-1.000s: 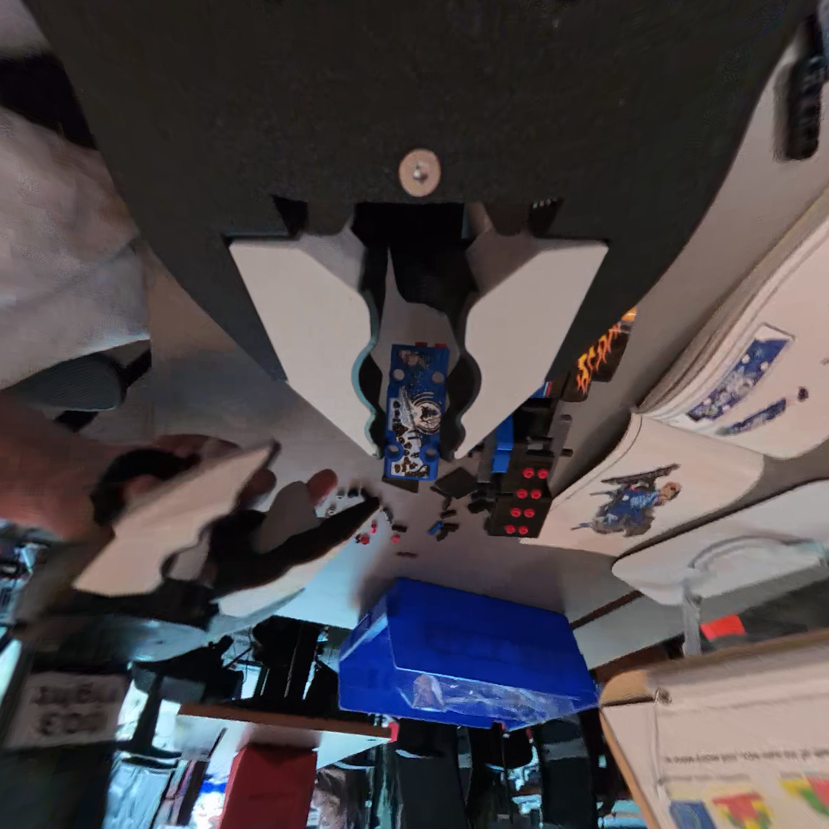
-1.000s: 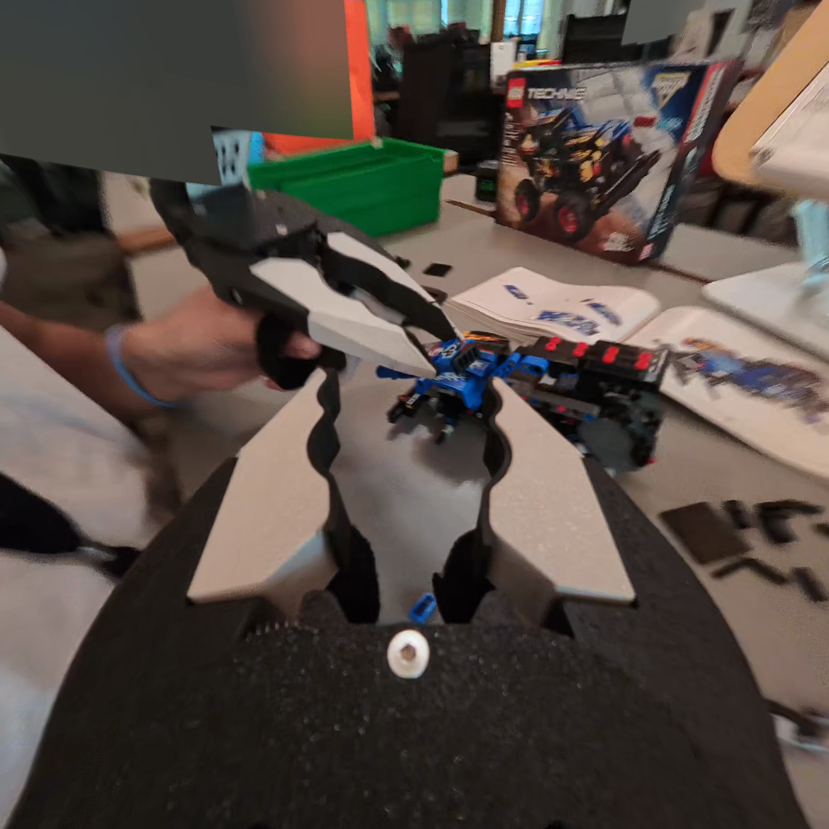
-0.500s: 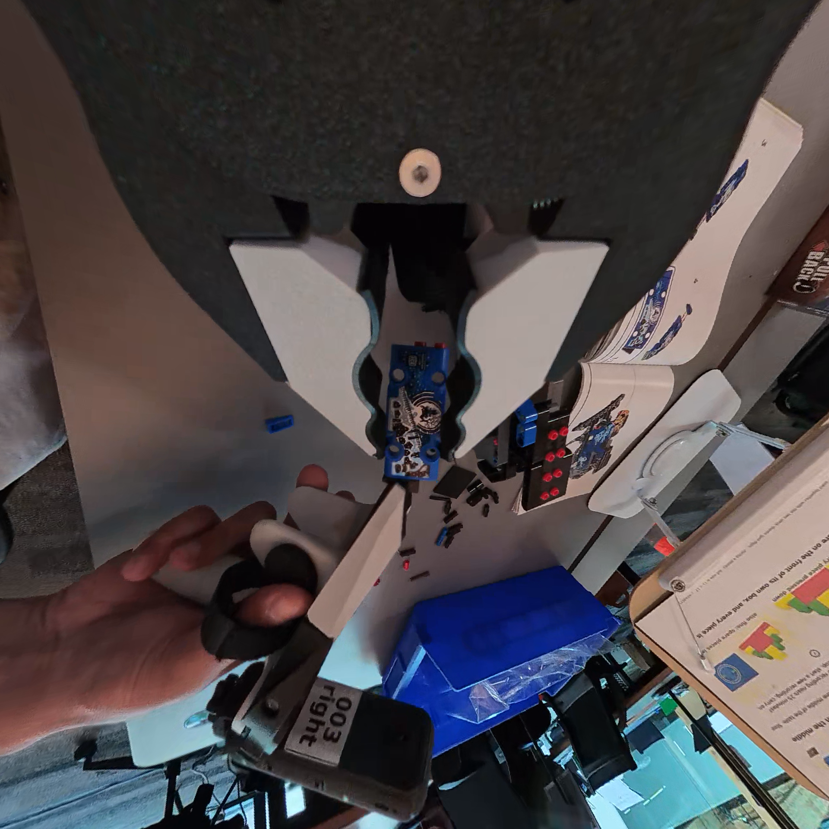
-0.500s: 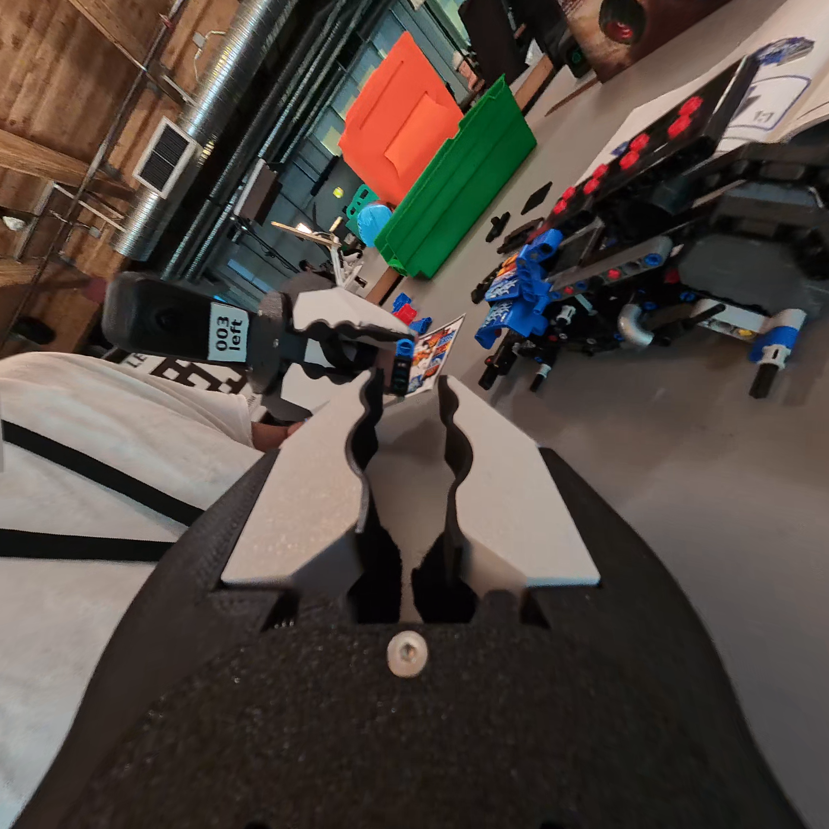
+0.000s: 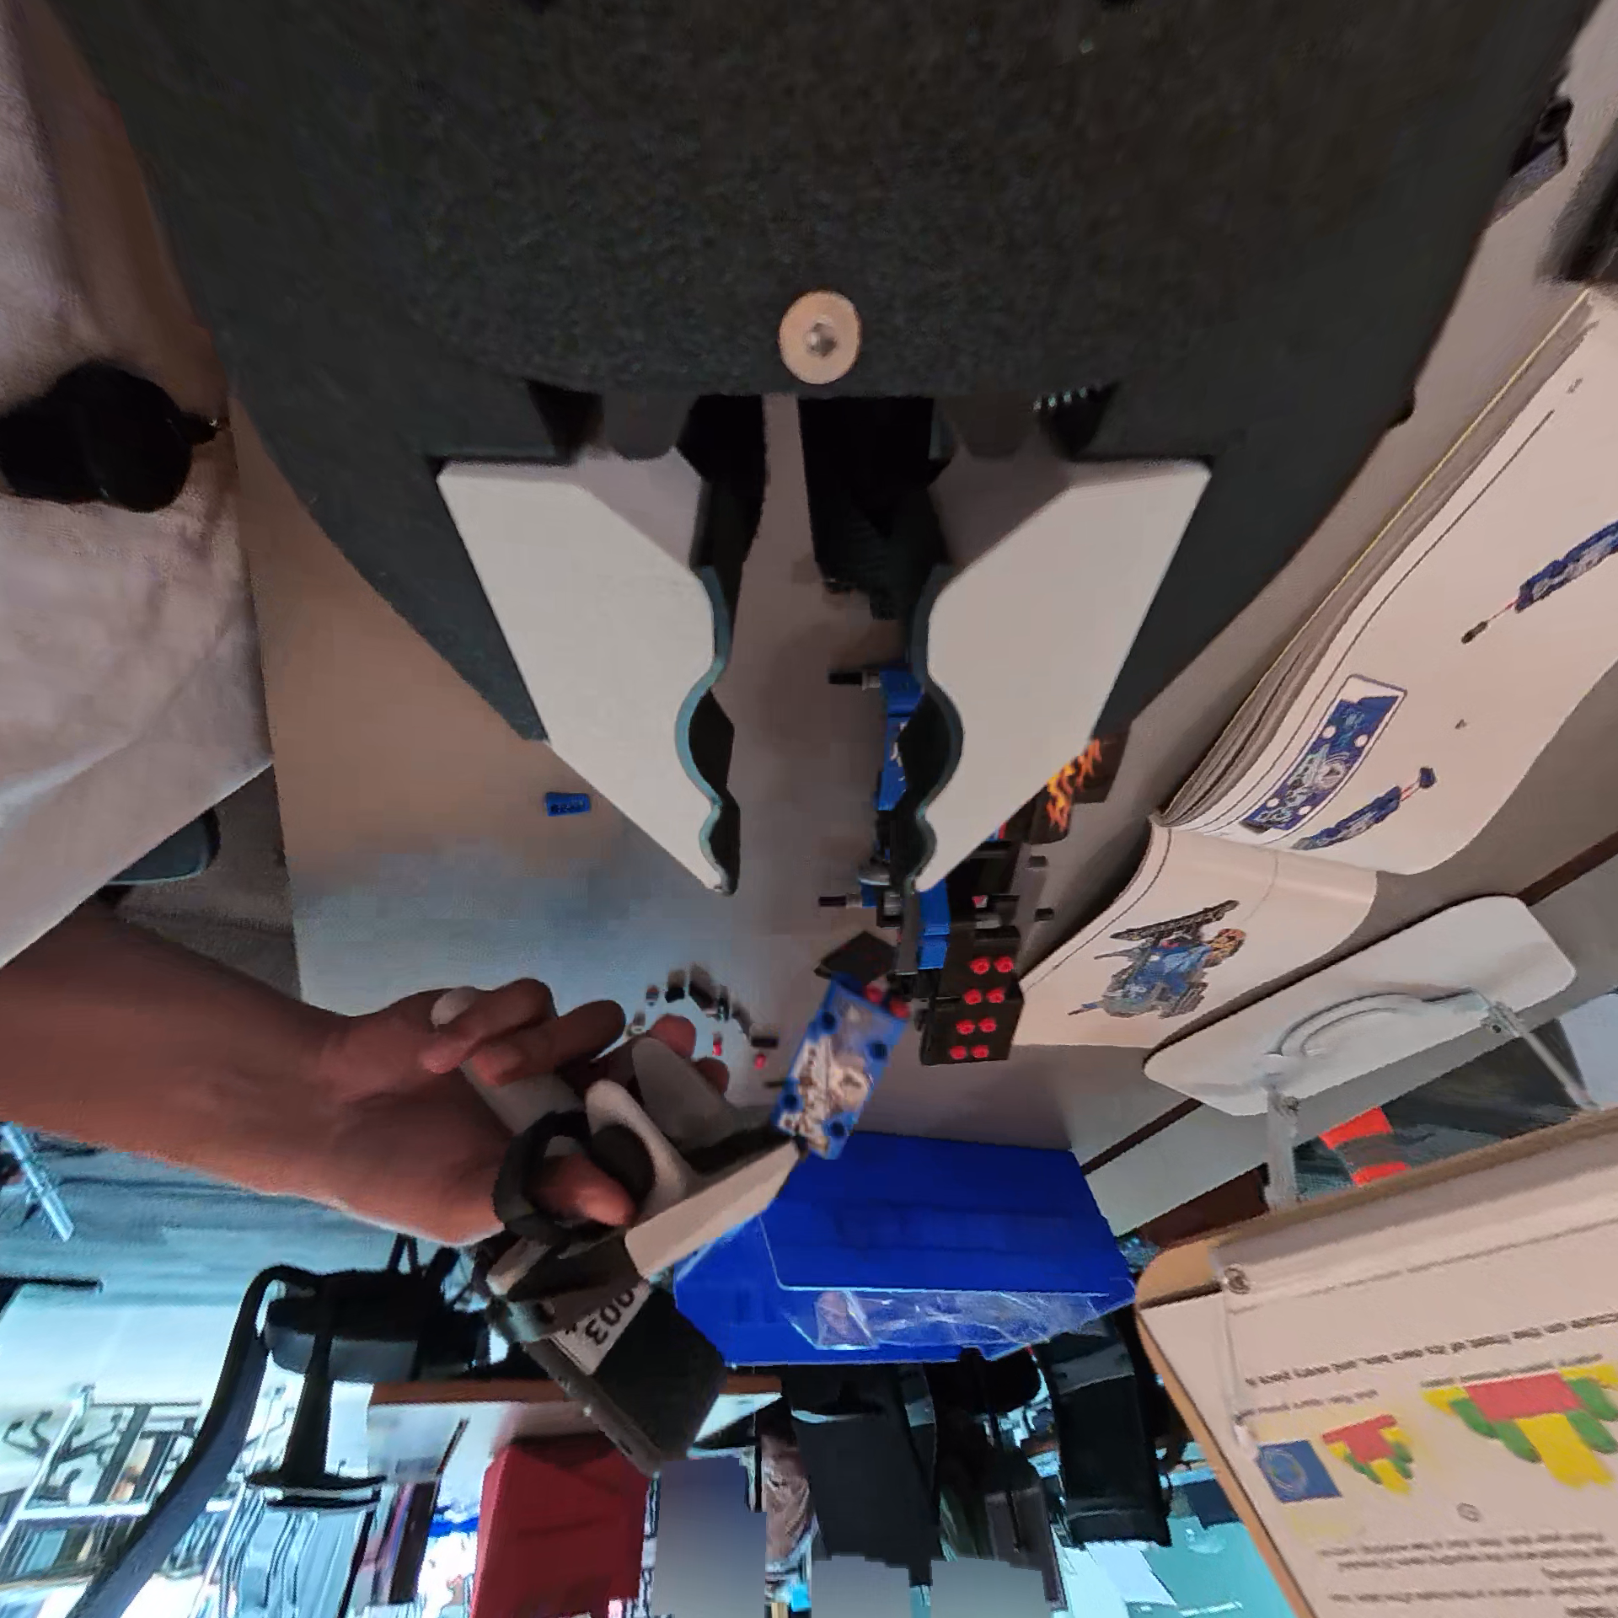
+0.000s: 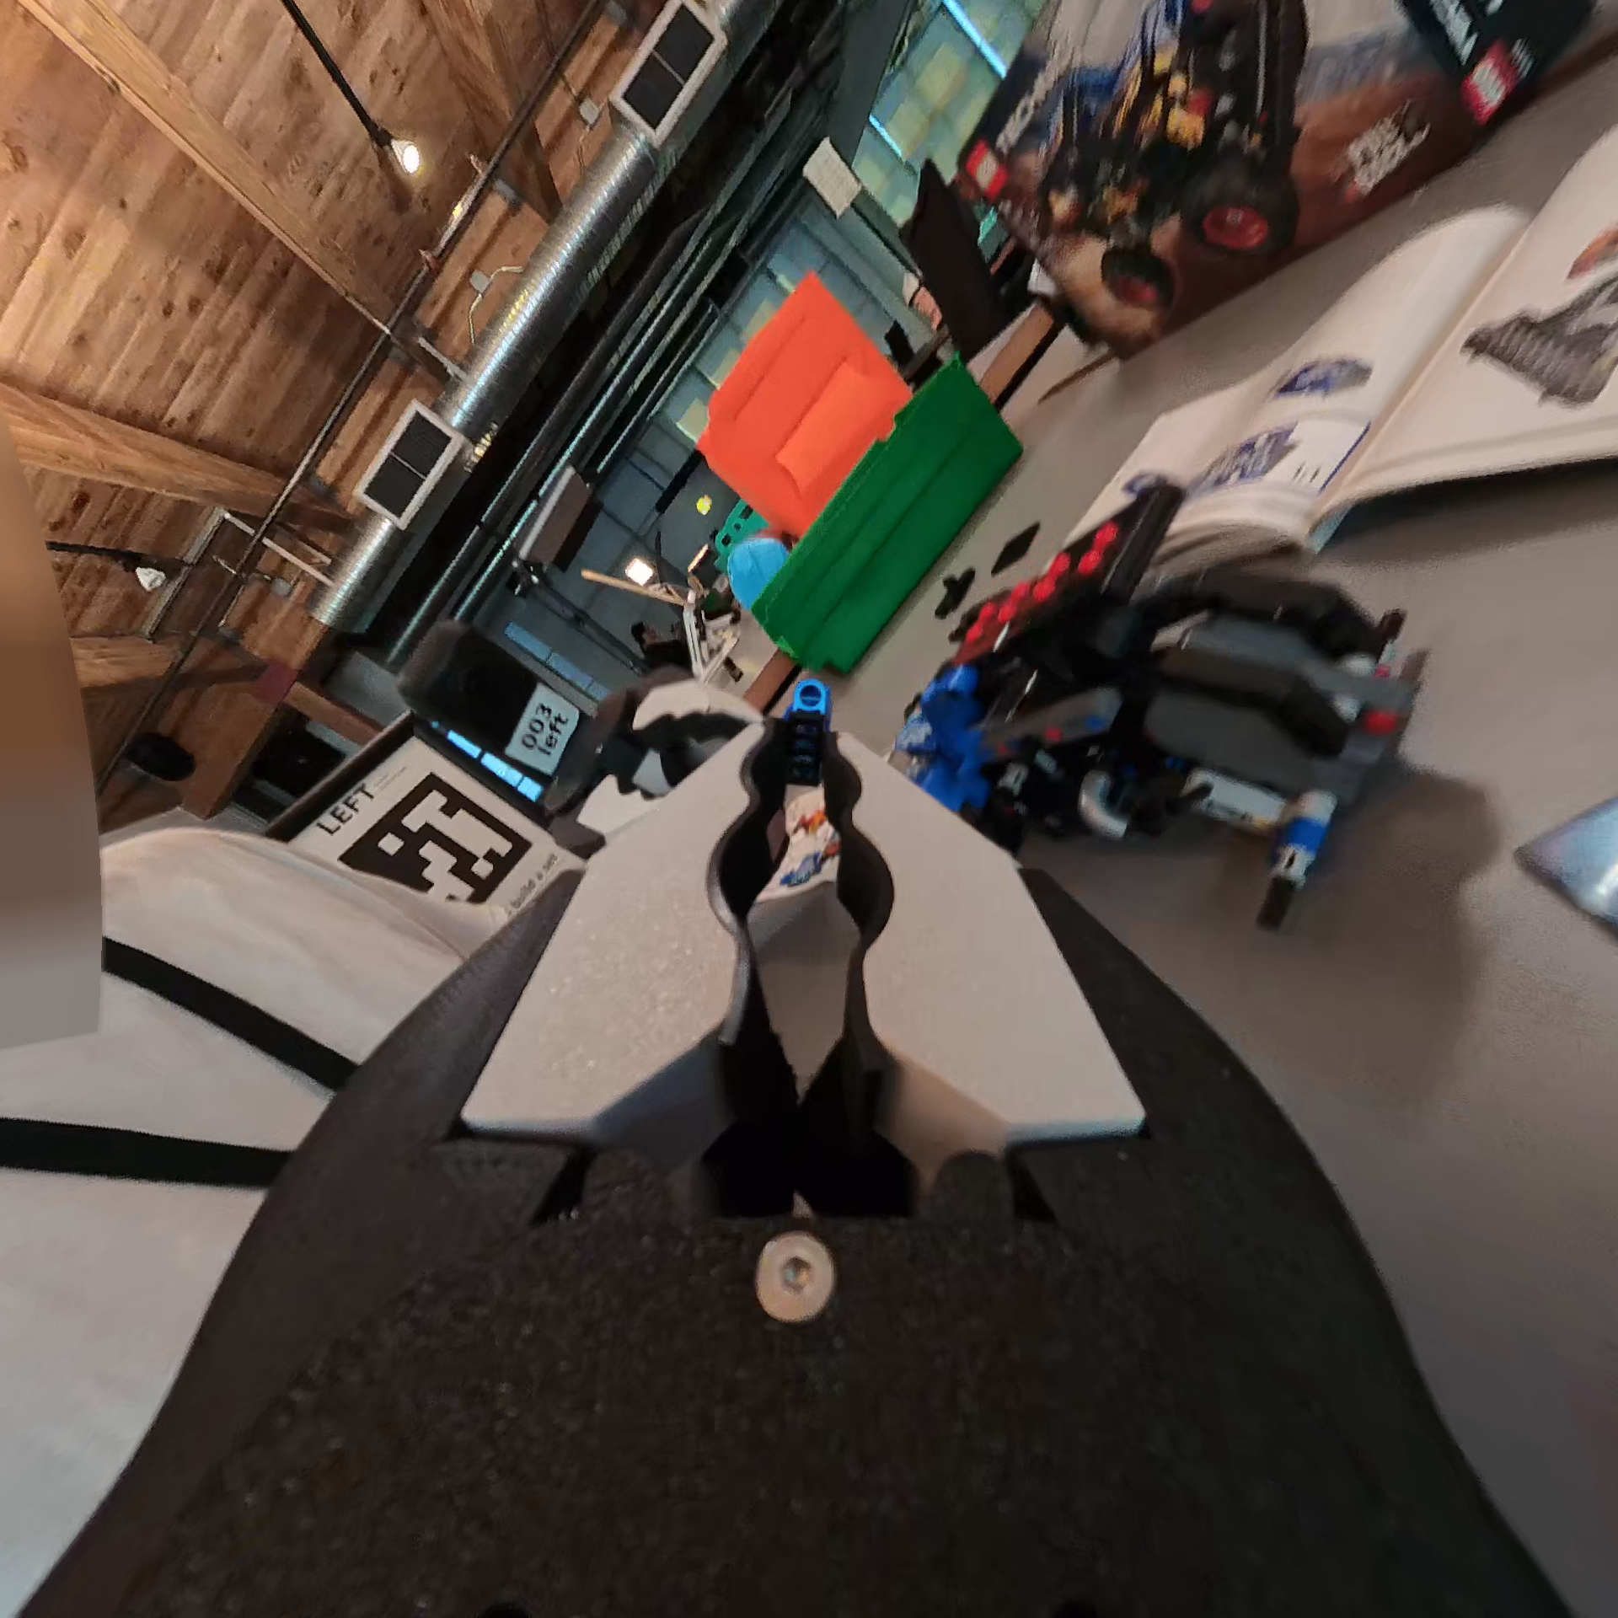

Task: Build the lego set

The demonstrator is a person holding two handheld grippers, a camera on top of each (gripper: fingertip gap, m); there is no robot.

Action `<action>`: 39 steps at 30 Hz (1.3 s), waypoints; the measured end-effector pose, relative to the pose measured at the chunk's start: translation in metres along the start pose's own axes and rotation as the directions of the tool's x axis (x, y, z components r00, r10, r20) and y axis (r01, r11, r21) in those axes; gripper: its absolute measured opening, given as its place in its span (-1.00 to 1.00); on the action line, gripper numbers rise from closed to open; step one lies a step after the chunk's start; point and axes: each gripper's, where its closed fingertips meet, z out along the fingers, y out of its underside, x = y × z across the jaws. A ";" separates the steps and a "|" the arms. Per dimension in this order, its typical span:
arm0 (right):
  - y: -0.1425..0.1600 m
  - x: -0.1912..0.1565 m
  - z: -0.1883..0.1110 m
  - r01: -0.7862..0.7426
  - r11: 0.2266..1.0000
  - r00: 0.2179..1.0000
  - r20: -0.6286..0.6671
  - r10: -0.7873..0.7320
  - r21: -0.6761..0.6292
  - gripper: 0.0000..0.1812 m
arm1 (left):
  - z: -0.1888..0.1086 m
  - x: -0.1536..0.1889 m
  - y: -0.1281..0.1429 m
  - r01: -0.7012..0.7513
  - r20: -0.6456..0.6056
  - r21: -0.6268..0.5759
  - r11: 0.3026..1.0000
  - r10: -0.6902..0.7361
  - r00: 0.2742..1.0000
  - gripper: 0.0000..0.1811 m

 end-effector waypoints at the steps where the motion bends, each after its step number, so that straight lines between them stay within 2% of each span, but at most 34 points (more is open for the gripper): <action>1: -0.013 0.002 -0.001 0.004 1.000 1.000 -0.003 -0.004 0.031 -0.93 | -0.005 -0.003 -0.001 0.014 0.008 0.015 1.000 -0.014 1.000 -0.66; 4: -0.046 0.008 0.000 0.001 0.992 1.000 0.002 -0.001 0.128 -0.93 | -0.017 -0.013 0.002 0.019 0.062 0.026 0.999 -0.021 0.998 -0.69; 7: -0.061 0.015 0.004 -0.032 0.985 0.999 0.027 0.028 0.170 -0.92 | -0.021 -0.022 0.009 0.034 0.121 0.002 0.999 -0.034 0.992 -0.70; 13: -0.068 0.027 0.009 -0.062 0.982 0.997 0.056 0.053 0.176 -0.93 | -0.019 -0.037 0.014 0.053 0.177 -0.023 0.998 -0.048 0.983 -0.78; 17: -0.079 0.031 0.002 -0.076 0.970 0.995 0.079 0.059 0.230 -0.93 | -0.012 -0.046 0.012 0.093 0.146 -0.015 0.996 -0.090 0.985 -0.80; 26: -0.077 0.036 -0.001 -0.103 0.969 0.992 0.097 0.083 0.225 -0.93 | -0.001 -0.059 0.003 0.086 0.117 -0.013 0.996 -0.084 0.990 -0.80; 30: -0.068 0.029 0.005 -0.072 0.982 0.992 0.112 0.053 0.174 -0.93 | 0.005 -0.051 -0.002 0.092 0.087 -0.018 0.996 -0.090 0.992 -0.78; 33: -0.043 -0.010 0.015 0.089 0.995 0.968 0.233 -0.097 0.042 -0.93 | 0.005 -0.035 -0.014 0.134 0.011 0.006 0.991 -0.134 0.991 -0.76; 36: -0.013 -0.040 0.024 0.314 0.949 0.911 0.292 -0.291 -0.037 -0.92 | 0.002 -0.004 -0.028 0.253 -0.176 0.053 0.966 -0.240 0.955 -0.74; 39: 0.009 -0.056 0.024 0.349 0.932 0.883 0.369 -0.291 -0.101 -0.93 | -0.004 0.015 -0.035 0.380 -0.309 0.072 0.922 -0.342 0.888 -0.76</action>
